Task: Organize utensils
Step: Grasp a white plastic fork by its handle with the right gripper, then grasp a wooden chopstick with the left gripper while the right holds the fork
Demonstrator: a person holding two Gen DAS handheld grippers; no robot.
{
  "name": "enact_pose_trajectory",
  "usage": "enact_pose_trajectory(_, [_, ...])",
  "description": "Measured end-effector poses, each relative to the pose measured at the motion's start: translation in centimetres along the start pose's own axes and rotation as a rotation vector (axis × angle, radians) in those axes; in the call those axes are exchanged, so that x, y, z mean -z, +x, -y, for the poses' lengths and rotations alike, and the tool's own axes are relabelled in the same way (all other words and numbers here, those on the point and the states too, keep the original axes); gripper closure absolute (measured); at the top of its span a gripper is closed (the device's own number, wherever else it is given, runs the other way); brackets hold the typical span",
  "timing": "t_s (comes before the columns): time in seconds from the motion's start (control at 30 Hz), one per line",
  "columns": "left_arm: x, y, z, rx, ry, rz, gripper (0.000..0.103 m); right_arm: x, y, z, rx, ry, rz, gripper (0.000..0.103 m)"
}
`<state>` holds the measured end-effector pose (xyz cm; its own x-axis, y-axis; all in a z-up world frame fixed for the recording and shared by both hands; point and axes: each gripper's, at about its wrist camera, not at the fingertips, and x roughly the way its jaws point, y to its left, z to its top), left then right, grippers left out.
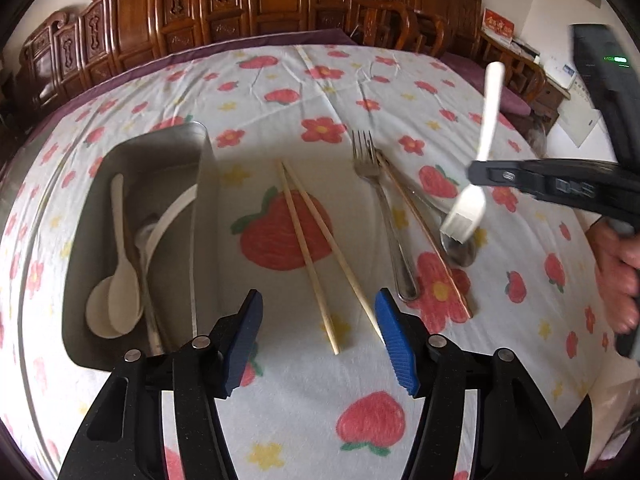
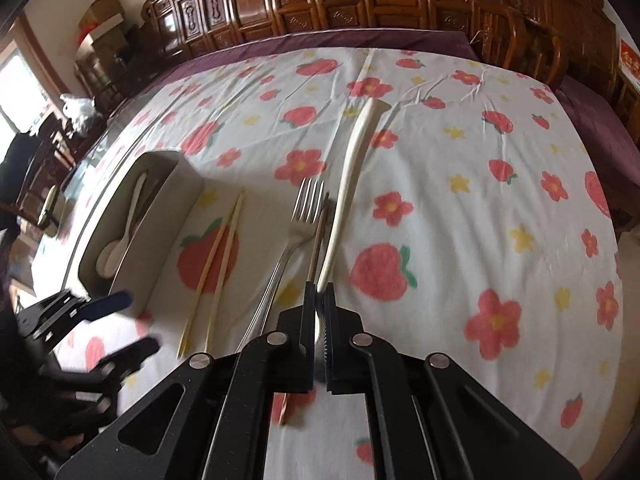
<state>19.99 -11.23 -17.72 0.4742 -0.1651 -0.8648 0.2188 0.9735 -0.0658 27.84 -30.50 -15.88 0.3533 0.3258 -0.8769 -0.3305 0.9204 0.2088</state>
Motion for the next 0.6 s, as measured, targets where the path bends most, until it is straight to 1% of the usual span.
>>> enact_pose_trajectory(0.13, [0.1, 1.4, 0.0, -0.022, -0.012, -0.029, 0.061, 1.5, -0.9, -0.6, -0.008, -0.015, -0.001, 0.099])
enact_pose_trajectory(0.33, [0.1, 2.6, 0.1, -0.044, -0.011, -0.061, 0.066, 3.1, -1.3, -1.3, -0.046, -0.002, 0.010, 0.099])
enact_pose_trajectory(0.43, [-0.1, 3.2, 0.4, -0.059, -0.003, -0.076, 0.070, 3.5, -1.0, -1.8, -0.043, -0.016, 0.002, 0.099])
enact_pose_trajectory(0.53, [-0.3, 4.0, 0.6, -0.090, 0.003, -0.114, 0.074, 4.0, -0.7, -2.2, -0.038, -0.024, -0.009, 0.098])
enact_pose_trajectory(0.6, [-0.3, 4.5, 0.5, -0.085, -0.012, -0.133, 0.074, 4.4, -0.7, -2.3, -0.035, -0.021, -0.012, 0.098])
